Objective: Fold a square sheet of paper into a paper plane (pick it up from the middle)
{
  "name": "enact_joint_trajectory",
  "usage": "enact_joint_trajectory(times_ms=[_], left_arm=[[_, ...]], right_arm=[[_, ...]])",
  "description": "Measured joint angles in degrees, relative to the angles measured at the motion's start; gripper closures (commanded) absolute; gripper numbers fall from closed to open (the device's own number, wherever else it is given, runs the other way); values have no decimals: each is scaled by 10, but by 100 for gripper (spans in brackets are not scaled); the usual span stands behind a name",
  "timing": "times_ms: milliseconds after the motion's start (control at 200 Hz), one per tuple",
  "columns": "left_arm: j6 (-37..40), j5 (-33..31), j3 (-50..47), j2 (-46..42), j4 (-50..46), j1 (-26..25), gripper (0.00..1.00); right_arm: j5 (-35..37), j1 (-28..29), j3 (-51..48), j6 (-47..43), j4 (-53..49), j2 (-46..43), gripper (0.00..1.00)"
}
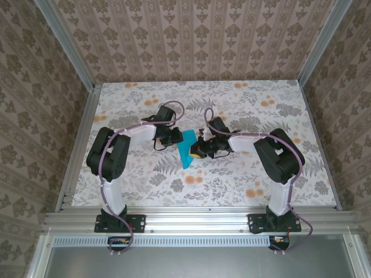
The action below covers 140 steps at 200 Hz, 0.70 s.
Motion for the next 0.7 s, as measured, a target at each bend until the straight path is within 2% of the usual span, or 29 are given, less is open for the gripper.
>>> enact_joint_trajectory(times_ms=[700], left_arm=[[7,0,13,17,-4,-5,84]], right_arm=[[0,6,37,5,23,50,94]])
